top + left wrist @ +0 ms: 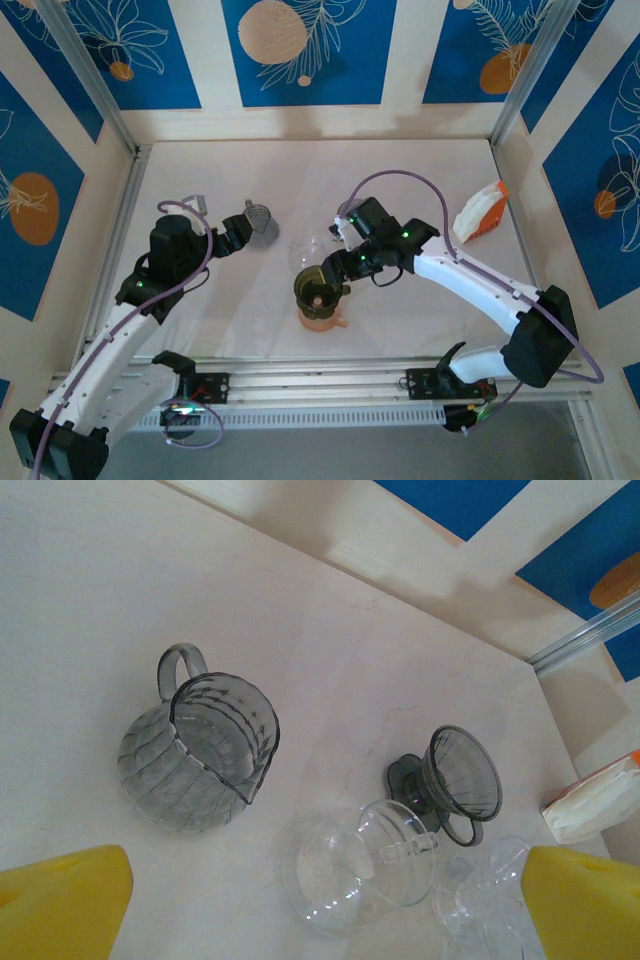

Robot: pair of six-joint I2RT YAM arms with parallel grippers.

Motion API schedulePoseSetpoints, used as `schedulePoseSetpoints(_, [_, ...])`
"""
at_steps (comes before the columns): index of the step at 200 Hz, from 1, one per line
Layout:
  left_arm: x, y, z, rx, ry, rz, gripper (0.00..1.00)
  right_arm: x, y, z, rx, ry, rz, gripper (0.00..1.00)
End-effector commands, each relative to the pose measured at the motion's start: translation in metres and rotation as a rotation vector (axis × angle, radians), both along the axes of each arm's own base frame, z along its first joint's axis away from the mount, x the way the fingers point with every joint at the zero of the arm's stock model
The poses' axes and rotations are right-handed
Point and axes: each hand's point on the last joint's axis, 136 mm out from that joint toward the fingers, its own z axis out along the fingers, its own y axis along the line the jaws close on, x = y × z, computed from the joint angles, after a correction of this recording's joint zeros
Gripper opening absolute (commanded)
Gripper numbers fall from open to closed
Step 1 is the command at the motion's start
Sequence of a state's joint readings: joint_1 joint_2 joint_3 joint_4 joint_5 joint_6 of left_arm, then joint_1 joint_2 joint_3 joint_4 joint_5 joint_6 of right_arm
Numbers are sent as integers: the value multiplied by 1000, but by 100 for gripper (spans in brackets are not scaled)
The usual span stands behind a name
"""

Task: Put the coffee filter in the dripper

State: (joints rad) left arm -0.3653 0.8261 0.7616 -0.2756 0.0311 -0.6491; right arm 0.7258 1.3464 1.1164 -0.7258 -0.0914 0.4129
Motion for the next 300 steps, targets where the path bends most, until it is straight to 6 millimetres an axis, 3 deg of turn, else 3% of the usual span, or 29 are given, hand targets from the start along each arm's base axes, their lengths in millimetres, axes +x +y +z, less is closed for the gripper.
schedulePoseSetpoints(1, [-1, -3, -1, -13, -1, -13, 100, 0, -8, 11, 8, -29, -26, 61])
schedulePoseSetpoints(22, [-1, -4, -4, -18, 5, -17, 100, 5, -14, 20, 1, -60, -64, 67])
schedulePoseSetpoints(49, [-1, -6, -9, -27, 16, -21, 100, 14, -28, 33, -1, -105, -151, 68])
schedulePoseSetpoints(85, [-1, -16, -25, -58, 57, -58, 97, 35, -70, 43, -63, -180, -351, 68])
schedulePoseSetpoints(109, [-4, -30, -48, -76, 146, -123, 84, 44, -104, 43, -83, -167, -497, 67])
schedulePoseSetpoints(130, [-12, -45, -76, -72, 281, -205, 61, 46, -118, 39, -71, -148, -554, 67])
schedulePoseSetpoints(151, [-27, -61, -104, -29, 399, -295, 46, 45, -121, 33, -81, -127, -565, 67])
schedulePoseSetpoints(172, [-46, -78, -119, 73, 463, -380, 40, 45, -121, 29, -84, -120, -568, 67])
schedulePoseSetpoints(233, [-82, -98, -144, 248, 570, -513, 31, 44, -123, 26, -86, -119, -571, 67])
schedulePoseSetpoints(261, [-88, -104, -157, 288, 614, -541, 26, 43, -124, 27, -80, -124, -573, 67])
schedulePoseSetpoints(300, [-92, -120, -156, 216, 617, -585, 26, 41, -127, 27, -81, -126, -582, 67])
